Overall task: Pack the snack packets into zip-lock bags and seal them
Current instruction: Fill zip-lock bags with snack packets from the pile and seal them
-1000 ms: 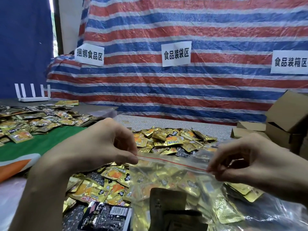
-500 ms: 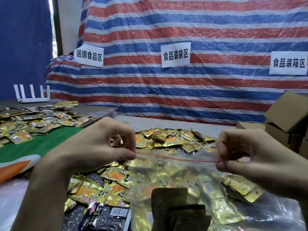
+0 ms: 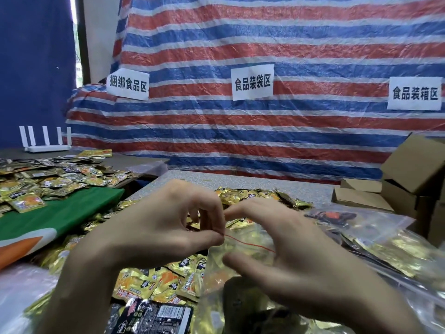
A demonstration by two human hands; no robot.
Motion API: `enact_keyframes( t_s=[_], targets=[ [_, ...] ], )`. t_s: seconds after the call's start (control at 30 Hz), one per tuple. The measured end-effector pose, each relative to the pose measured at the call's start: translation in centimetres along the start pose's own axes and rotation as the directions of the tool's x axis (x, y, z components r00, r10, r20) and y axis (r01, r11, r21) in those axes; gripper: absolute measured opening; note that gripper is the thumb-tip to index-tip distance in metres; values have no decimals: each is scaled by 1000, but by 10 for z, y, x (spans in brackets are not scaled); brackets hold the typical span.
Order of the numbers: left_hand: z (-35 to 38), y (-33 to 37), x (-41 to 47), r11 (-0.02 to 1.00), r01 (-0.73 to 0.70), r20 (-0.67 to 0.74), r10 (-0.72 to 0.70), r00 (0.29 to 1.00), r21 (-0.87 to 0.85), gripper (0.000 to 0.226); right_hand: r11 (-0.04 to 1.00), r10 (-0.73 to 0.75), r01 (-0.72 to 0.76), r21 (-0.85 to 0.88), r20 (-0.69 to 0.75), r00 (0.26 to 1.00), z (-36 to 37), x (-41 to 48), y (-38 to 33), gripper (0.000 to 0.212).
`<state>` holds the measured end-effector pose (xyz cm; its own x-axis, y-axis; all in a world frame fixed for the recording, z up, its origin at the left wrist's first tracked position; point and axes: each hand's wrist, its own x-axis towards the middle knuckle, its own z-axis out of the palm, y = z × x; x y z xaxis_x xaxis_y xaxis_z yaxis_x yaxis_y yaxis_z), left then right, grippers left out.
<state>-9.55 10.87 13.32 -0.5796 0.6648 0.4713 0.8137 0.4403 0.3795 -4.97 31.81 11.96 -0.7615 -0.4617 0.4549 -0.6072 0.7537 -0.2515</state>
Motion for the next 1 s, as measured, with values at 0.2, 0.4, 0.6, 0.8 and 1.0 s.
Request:
enact_keyframes(
  t_s=[0.2,0.4,0.6,0.8,1.0],
  targets=[
    [0,1,0,1000,-28,-26,28,999,5,7,996,50,-35,87,-181,982,4,1,-2,9],
    [1,3,1,999,-33,-7,33,999,-21,8,999,50,-47,21,-125,991,6,1,-2,17],
    [3,3,1,999,-12,7,12,1000,-33,5,999,42,-38,34,-113,993,5,1,-2,14],
    [5,-1,1,993,113,186,-103,977,-43,21,999,37,-35,28,-92,995,6,2,-1,18],
    [8,1,2,998,-6,84,12,996,-66,24,992,76,-70,109,-49,996,-1,0,8,4]
  ],
)
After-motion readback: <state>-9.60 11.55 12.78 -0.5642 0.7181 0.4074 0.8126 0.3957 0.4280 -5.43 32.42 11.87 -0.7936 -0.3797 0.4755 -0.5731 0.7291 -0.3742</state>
